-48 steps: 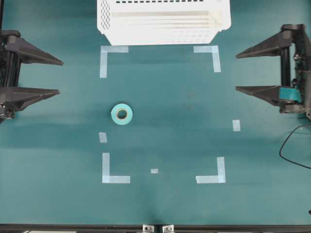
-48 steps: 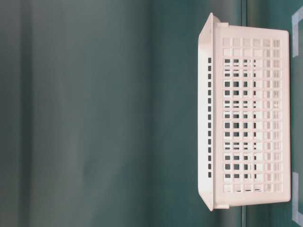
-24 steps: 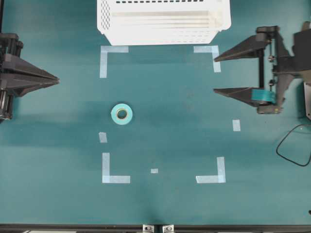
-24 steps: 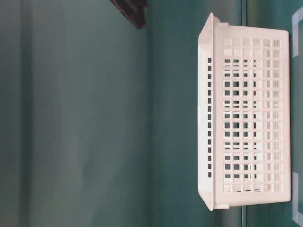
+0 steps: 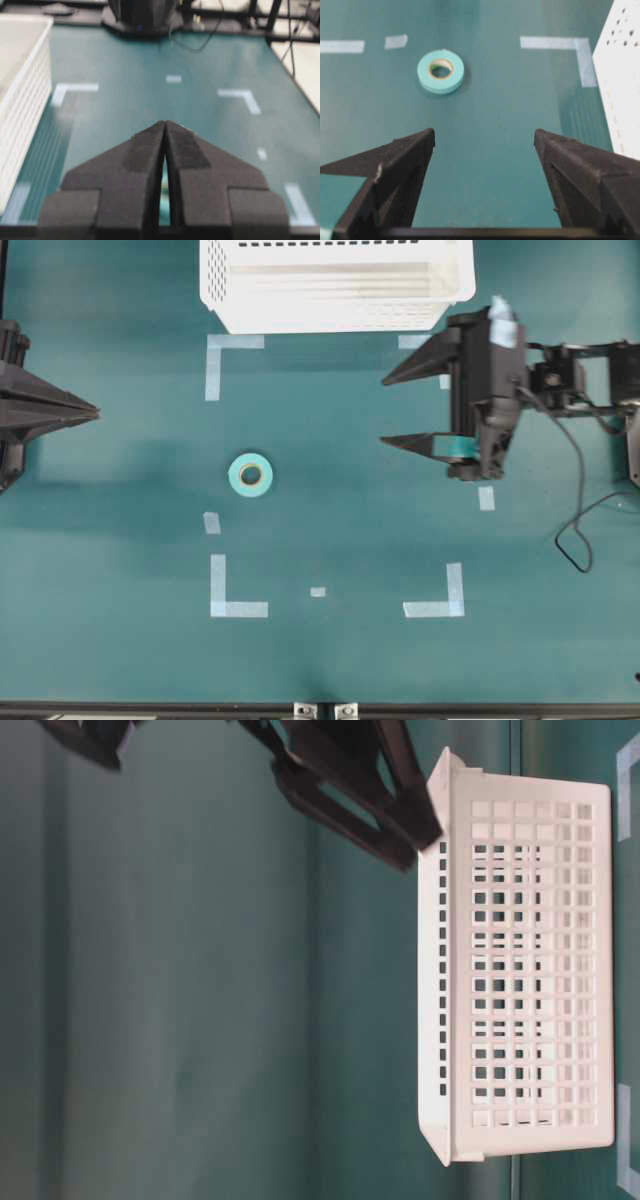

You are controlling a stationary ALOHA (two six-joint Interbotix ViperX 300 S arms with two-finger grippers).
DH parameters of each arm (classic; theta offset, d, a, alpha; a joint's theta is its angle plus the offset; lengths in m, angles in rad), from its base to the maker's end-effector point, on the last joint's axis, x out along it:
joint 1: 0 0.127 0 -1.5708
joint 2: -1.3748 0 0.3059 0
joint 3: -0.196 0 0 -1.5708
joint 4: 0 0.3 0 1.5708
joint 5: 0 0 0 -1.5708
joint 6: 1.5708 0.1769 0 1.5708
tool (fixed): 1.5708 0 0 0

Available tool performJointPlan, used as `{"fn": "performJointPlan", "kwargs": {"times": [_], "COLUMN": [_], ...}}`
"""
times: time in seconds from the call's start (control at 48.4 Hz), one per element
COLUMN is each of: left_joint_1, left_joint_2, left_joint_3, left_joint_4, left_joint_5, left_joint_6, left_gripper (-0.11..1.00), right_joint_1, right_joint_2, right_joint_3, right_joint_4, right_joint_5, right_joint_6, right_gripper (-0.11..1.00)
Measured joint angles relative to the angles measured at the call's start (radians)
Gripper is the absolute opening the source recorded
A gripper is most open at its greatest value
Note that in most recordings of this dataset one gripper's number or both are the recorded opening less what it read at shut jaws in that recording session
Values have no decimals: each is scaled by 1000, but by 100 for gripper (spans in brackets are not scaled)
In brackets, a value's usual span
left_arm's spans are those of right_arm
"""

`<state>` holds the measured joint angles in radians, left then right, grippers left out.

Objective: Put the tape into the white basket.
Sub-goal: 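Lower the open right gripper over the teal tape roll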

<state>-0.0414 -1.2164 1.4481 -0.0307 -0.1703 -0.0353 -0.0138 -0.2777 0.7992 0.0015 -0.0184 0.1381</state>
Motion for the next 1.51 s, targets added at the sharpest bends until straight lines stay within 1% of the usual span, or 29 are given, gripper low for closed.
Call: {"fn": "performJointPlan", "kwargs": {"times": [0.165,0.352,0.62,1.075,1.51], "left_joint_1": [2,0,0,12,41], "left_joint_2": [-43,-66,-67,-69,-69], "left_joint_3": [28,57,87,97,97], "left_joint_4": [0,0,0,0,0], "left_joint_5": [75,110,118,120,120], "left_joint_6": [2,8,14,14,14], "left_gripper": [-11,-11,-11,-11,-11], "right_joint_1": [0,0,-2,2,28], "right_joint_2": [78,147,229,362,453], "right_joint_3": [-57,-107,-181,-250,-327], "right_joint_4": [0,0,0,-6,-6], "right_joint_5": [15,44,92,92,100], "right_joint_6": [0,0,0,0,-2], "right_gripper": [91,91,91,91,91]}}
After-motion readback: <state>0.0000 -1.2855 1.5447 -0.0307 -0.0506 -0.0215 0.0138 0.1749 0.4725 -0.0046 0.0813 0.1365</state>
